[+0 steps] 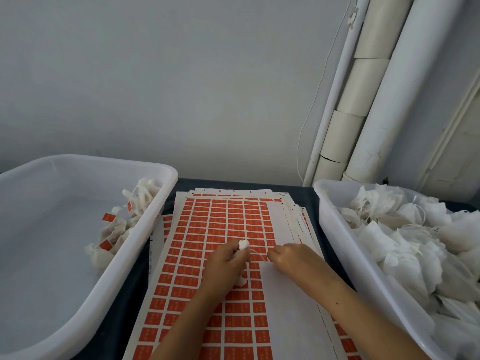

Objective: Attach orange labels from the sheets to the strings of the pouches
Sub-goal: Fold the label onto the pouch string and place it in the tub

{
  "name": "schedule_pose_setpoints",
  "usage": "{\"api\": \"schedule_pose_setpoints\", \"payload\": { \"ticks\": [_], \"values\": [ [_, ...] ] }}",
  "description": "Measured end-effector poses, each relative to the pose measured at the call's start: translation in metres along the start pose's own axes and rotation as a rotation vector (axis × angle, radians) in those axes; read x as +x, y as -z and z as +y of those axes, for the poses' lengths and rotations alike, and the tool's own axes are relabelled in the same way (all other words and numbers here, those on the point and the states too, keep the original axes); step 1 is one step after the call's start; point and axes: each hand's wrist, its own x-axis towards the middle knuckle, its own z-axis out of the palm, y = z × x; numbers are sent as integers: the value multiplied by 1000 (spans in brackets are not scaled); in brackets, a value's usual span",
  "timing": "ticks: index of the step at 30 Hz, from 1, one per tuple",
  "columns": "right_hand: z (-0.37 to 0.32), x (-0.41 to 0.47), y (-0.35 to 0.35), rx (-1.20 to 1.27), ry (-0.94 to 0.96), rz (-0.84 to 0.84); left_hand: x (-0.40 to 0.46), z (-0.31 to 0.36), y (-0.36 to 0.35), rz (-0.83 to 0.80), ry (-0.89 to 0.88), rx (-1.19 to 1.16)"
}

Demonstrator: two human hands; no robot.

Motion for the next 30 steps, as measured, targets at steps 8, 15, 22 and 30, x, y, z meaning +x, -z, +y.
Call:
{"api": "schedule_pose_setpoints", "payload": {
  "ticks": [8, 15, 22, 30],
  "values": [
    [1, 1, -7, 34, -33, 26, -1, 1, 1, -5, 2, -15],
    [10, 1, -6, 98, -152, 0, -1, 1, 1, -14, 8, -21],
    [6, -1, -3, 106, -137, 32, 0, -1, 0, -7, 7, -2],
    [1, 1, -8, 56, -129, 23, 0, 0, 0, -9, -5, 3]
  ]
}}
